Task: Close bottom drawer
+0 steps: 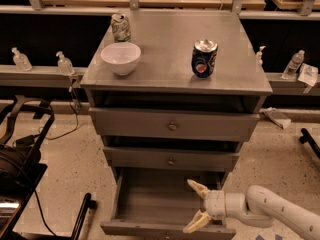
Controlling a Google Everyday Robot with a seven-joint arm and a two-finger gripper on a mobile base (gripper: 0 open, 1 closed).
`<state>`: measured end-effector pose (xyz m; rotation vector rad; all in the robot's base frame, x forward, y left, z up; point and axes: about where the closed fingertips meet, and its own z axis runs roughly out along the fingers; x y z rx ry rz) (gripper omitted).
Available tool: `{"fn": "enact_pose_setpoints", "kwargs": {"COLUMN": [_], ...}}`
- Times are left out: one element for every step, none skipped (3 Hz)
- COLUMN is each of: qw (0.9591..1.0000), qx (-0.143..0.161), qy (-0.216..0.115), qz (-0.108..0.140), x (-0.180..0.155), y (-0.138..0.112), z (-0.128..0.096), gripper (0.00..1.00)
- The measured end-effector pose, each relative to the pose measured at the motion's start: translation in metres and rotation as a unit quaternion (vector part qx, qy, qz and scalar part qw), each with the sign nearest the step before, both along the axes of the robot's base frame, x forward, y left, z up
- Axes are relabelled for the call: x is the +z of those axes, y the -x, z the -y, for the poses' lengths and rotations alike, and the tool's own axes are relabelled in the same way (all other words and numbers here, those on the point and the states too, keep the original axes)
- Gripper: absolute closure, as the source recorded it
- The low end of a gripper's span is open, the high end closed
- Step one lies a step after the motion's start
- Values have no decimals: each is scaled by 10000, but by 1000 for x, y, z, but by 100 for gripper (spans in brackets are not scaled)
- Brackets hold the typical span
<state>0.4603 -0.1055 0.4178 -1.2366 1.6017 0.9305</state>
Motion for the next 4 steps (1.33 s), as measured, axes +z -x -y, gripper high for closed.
{"fn": "enact_pose_setpoints", "kwargs": {"qw": [9991,9954,9954,9944], "qx": [-253,-848,-845,-711], "qy": [338,452,450,681], "qz": [5,41,40,395], "x": [-34,-65,-65,-88], "y": [-13,-18,-18,-23], "z": [23,45,45,45], "gripper": [0,0,0,0]}}
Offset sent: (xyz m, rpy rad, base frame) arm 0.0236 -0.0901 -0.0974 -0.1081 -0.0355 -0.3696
